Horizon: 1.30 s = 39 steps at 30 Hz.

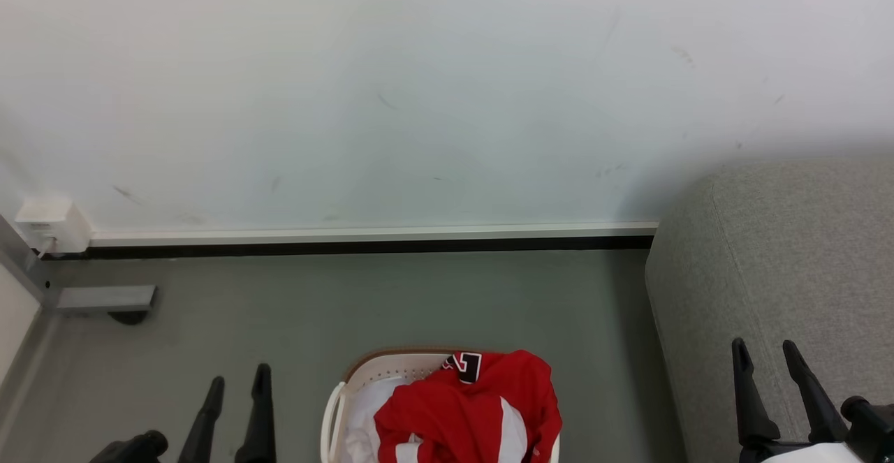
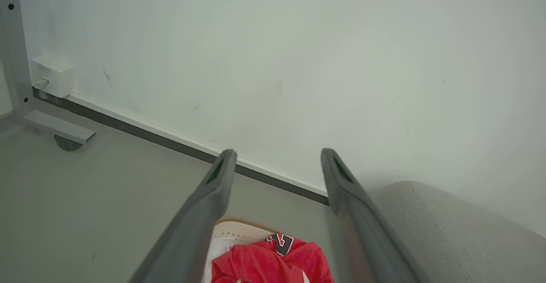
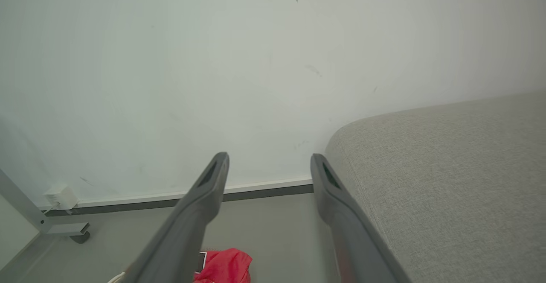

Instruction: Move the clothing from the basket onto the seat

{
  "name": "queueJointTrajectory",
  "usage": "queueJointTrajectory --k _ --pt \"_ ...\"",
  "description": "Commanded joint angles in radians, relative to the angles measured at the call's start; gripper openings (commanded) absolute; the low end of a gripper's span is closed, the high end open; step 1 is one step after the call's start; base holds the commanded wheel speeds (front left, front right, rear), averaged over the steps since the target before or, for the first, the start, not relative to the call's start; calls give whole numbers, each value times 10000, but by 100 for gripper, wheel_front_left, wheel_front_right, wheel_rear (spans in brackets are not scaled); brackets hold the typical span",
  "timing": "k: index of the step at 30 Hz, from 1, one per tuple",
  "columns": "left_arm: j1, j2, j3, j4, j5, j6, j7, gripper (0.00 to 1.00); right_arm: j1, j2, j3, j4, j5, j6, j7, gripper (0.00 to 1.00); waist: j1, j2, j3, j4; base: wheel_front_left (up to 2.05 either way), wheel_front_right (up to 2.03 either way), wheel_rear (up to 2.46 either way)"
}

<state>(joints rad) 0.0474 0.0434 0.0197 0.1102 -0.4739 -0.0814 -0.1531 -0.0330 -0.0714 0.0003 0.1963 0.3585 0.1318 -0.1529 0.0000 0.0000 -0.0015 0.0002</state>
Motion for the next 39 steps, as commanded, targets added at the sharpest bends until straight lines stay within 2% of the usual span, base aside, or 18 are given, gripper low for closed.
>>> queueJointTrajectory --k 1,39 --pt "30 71 -14 -131 329 32 -114 100 29 -55 -22 -90 -258 -12 -112 100 0 0 -4 -1 0 0 0" --pt "593 94 38 -212 3480 174 -922 100 285 112 -196 236 -2615 -18 -909 100 0 0 -3 -76 0 0 0"
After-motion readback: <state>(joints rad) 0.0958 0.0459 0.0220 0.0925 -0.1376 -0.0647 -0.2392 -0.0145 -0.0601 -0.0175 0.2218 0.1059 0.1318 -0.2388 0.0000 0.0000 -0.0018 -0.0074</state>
